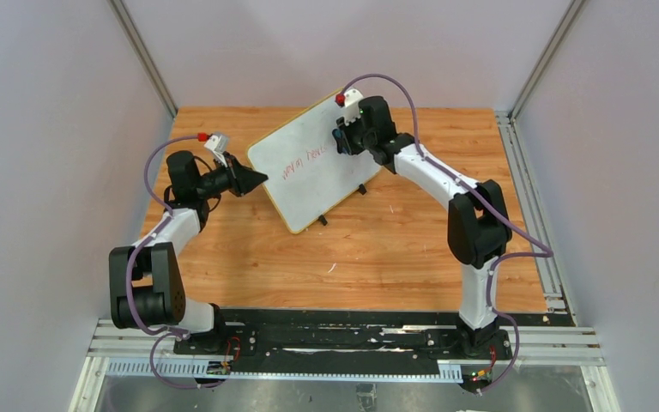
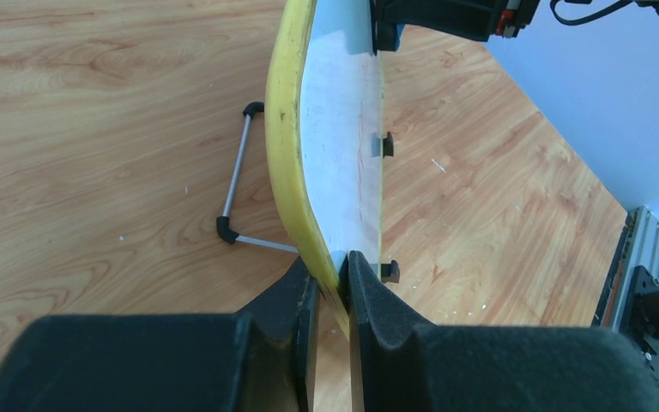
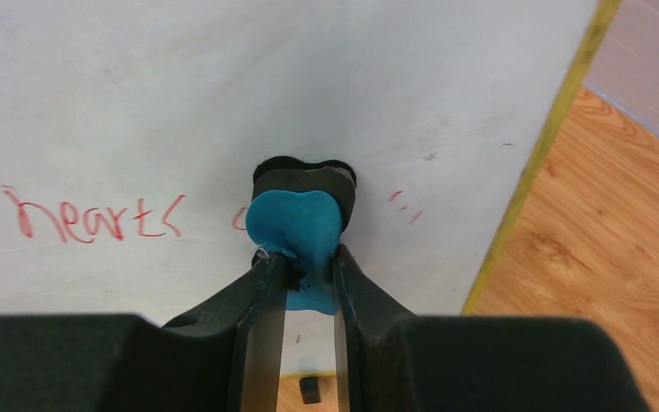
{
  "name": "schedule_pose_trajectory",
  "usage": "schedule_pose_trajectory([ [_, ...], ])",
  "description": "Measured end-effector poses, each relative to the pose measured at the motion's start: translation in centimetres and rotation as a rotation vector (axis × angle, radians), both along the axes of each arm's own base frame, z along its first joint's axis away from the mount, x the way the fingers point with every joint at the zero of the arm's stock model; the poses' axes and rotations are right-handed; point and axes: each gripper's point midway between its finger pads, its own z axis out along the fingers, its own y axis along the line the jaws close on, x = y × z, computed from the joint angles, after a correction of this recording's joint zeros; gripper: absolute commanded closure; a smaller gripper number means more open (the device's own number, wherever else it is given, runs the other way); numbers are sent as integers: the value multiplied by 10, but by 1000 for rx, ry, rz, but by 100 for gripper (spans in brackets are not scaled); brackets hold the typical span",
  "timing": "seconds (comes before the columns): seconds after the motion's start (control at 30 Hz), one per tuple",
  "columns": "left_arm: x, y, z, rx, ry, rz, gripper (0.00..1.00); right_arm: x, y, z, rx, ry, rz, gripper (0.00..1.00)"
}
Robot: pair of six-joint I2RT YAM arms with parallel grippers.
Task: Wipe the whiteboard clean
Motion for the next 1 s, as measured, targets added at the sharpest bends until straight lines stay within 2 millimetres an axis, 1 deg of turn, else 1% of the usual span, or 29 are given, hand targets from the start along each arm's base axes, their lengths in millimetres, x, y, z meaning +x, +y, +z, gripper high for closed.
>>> schedule_pose_trajectory([
  [0.1,-1,0,-1,5,2,-4,100,8,-14,0,-1,-1,-26,99],
  [0.3,-3,-1,0,17,-7,-19,100,30,-56,-1,-6,-3,-111,100],
  [0.4,-3,-1,0,20,-8,-24,100,38,-70,-4,-6,-1,-138,99],
  [0.47,-3,-1,0,21,-7,-26,100,40,-74,-6,-5,4,-145,99],
  [0.53,-3,-1,0,21,-5,-26,100,40,-73,-6,1,7,-143,99],
  [0.73,-4,-1,-1,20,0,-26,100,35,-62,-4,34,9,-118,99],
  [1.0,-4,-1,-1,20,5,-26,100,23,-35,0,49,1,-61,99],
])
